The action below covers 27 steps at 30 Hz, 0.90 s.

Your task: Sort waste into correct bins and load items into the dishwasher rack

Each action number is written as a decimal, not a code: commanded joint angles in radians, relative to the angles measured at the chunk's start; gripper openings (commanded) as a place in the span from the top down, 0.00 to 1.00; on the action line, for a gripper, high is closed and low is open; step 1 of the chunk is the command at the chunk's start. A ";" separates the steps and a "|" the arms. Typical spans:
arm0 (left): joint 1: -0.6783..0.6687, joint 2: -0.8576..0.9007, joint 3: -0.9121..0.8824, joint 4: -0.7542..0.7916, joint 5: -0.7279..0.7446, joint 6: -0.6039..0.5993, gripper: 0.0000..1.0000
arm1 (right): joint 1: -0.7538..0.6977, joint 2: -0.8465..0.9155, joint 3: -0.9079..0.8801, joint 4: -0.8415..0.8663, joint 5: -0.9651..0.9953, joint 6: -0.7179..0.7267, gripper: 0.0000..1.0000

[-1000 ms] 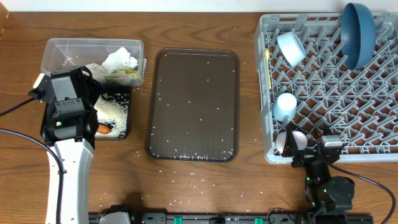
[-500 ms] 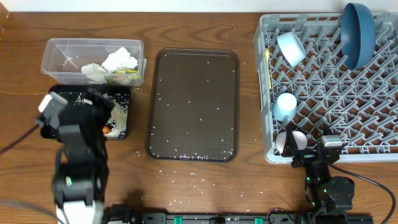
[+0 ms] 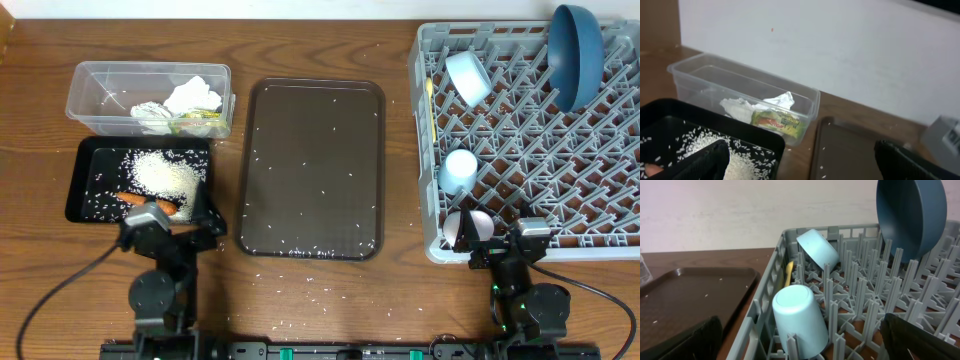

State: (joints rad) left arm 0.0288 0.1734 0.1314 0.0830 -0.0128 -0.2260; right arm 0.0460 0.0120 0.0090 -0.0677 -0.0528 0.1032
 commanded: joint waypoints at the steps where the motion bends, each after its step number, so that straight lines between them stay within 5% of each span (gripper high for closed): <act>1: -0.009 -0.082 -0.072 0.016 0.047 0.119 0.05 | -0.015 -0.006 -0.003 -0.002 -0.001 0.015 0.01; 15: -0.021 -0.172 -0.127 -0.159 0.028 0.155 0.05 | -0.015 -0.006 -0.003 -0.002 -0.001 0.015 0.01; 27: -0.021 -0.169 -0.127 -0.154 0.028 0.143 0.05 | -0.015 -0.006 -0.003 -0.002 -0.001 0.015 0.01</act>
State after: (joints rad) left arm 0.0109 0.0101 0.0174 -0.0257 0.0273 -0.0921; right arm 0.0460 0.0120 0.0090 -0.0677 -0.0528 0.1036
